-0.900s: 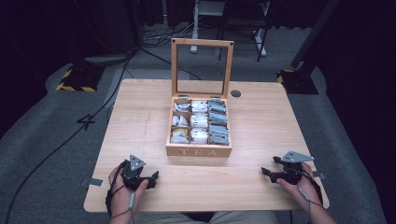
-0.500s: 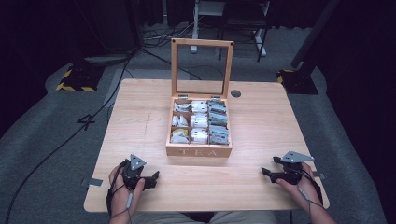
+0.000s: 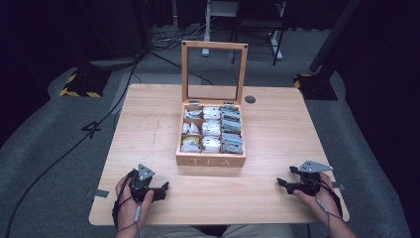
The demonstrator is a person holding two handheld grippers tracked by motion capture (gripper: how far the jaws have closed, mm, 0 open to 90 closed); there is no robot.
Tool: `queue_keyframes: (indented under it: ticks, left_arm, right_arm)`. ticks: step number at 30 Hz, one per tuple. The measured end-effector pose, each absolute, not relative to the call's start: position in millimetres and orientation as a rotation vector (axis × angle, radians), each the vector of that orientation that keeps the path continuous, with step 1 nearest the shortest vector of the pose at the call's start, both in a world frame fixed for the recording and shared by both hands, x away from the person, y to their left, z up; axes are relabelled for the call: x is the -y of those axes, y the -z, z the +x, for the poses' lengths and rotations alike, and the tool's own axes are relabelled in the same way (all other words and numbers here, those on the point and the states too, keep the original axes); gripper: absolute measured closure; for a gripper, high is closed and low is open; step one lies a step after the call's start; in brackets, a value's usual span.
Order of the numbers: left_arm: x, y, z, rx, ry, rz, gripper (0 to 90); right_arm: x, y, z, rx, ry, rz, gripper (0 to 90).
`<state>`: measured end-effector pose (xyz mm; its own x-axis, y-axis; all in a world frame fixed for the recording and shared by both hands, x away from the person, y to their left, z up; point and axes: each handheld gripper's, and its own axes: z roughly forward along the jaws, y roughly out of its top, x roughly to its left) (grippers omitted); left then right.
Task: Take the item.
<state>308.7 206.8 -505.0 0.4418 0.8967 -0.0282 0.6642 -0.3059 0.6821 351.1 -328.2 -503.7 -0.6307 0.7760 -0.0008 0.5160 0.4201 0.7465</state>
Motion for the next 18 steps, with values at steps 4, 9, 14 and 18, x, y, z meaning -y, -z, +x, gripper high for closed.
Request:
queue_keyframes:
  ticks: [4,9,14,18]
  left_arm:
    - [-206.6,505.1,308.7,-1.305,-0.482,2.069,10.2]
    - [-205.4,505.6,310.5,-1.283,-0.465,2.091,4.2]
    - [-204.6,505.7,311.3,-1.277,-0.463,2.103,2.9]
    - [-204.3,505.7,311.8,-1.275,-0.458,2.108,2.1]
  right_arm:
    - [329.7,503.0,350.9,-2.322,-1.057,1.123,32.9]
    - [332.0,494.3,352.7,-2.311,-1.128,1.185,37.2]
    - [320.2,471.1,358.4,-2.311,-1.189,1.132,37.5]
    - [311.8,457.0,362.8,-2.318,-1.205,1.094,37.4]
